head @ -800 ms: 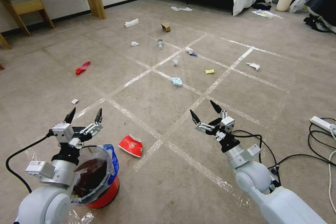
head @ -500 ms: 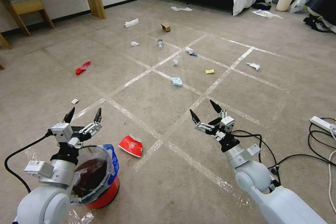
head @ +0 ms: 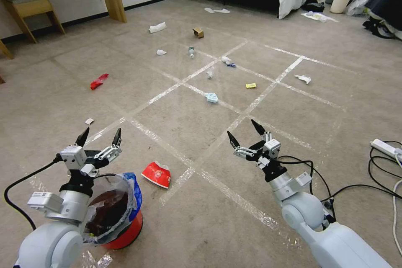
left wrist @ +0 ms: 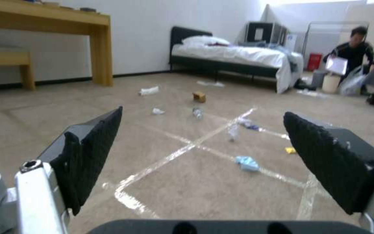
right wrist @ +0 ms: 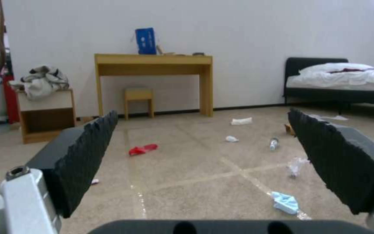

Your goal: Pick up the trash bin and place the garbage on the floor into it.

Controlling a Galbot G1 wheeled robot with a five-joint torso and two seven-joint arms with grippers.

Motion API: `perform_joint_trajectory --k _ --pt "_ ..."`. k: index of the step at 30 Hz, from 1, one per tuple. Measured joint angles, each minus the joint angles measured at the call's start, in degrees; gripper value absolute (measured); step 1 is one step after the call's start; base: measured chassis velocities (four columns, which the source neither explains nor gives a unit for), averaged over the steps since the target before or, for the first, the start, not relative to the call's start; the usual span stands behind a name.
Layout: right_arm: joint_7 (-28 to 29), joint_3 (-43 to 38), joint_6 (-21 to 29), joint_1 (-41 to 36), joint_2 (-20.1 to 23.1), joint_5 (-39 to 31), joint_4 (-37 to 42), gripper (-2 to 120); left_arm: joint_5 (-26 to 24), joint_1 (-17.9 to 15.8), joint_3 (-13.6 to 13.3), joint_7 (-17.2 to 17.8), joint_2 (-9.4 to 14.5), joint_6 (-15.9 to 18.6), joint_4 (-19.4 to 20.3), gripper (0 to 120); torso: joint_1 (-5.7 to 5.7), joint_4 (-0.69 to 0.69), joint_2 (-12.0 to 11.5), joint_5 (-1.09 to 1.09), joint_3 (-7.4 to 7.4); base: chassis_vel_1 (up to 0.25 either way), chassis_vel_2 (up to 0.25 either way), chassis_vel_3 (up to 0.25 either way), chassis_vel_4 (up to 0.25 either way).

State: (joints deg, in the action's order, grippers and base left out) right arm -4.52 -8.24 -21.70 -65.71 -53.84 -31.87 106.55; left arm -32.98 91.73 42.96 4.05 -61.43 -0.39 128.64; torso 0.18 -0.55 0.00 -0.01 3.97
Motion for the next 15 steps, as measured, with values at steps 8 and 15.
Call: perform_joint_trajectory --k 8,15 --pt "-0.3 0.1 -0.3 -0.1 -0.1 0.2 -0.3 100 -6.3 4.9 5.3 7.4 6.3 9.8 4.7 99 0.0 0.0 0.0 0.01 0.0 0.0 0.0 0.0 0.0" --pt "-0.6 -0.2 -0.7 -0.5 -0.4 0.4 -0.4 100 -12.2 6.9 11.1 11.9 12.0 15.1 6.0 98 0.0 -0.01 0.0 0.0 0.0 0.0 0.0 0.0 0.0"
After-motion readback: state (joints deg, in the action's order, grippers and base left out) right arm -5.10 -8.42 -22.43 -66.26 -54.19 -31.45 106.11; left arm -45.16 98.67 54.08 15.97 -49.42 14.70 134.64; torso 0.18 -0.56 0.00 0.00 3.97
